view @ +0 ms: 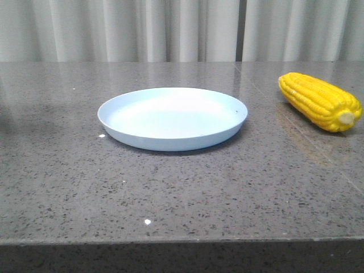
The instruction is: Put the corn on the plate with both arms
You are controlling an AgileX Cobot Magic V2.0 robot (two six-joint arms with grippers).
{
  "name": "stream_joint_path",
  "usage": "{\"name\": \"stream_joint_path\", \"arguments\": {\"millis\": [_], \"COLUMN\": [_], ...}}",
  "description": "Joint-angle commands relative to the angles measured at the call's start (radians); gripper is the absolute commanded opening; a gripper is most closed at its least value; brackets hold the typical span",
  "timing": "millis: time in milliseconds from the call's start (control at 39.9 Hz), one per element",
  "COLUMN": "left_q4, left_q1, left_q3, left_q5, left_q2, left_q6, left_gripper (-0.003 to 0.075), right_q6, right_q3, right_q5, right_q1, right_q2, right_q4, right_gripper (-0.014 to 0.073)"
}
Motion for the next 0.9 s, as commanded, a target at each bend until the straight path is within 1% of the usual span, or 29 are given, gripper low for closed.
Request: {"name": "stream_joint_path", "arguments": {"millis": [0, 150, 225, 376, 501, 701, 876], "left_q4": [0.009, 0.009, 0.005, 0.009, 0.009, 0.009, 0.027], "left_q1": [0.029, 0.036, 0.036, 0.036, 0.036, 0.036, 0.036], "left_q3": [0.069, 0.263, 0.347, 0.502, 0.613, 0.713, 0.737], "left_q5": [-0.116, -0.265, -0.318, -0.379, -0.407, -0.439, -0.481], "left_q2": [-0.132, -0.330, -0.432, -0.651, -0.818, -1.020, -1.082], "left_q6": [-0.014, -0.014, -0.014, -0.006, 0.047, 0.053, 0.053], "left_gripper": [-0.0020, -0.0020, -0.0020, -0.0020, -0.0020, -0.0020, -0.0020], "right_q6": [-0.007, -0.007, -0.007, -0.007, -0.007, -0.007, -0.007], "right_q3": [-0.038, -0.038, -0.038, -0.038, -0.038, -0.038, -0.038], "right_q5": [-0.070, -0.070, -0.070, -0.070, -0.070, -0.070, -0.070], "right_q1": [-0.003, -0.003, -0.003, -0.003, -0.003, -0.003, -0.003], "right_q2": [0.014, 0.014, 0.014, 0.014, 0.014, 0.014, 0.014], "right_q4": [0.006, 0.006, 0.006, 0.006, 0.006, 0.006, 0.006], "right_gripper": [0.0593, 0.0593, 0.0593, 0.0593, 0.0593, 0.0593, 0.0593]}}
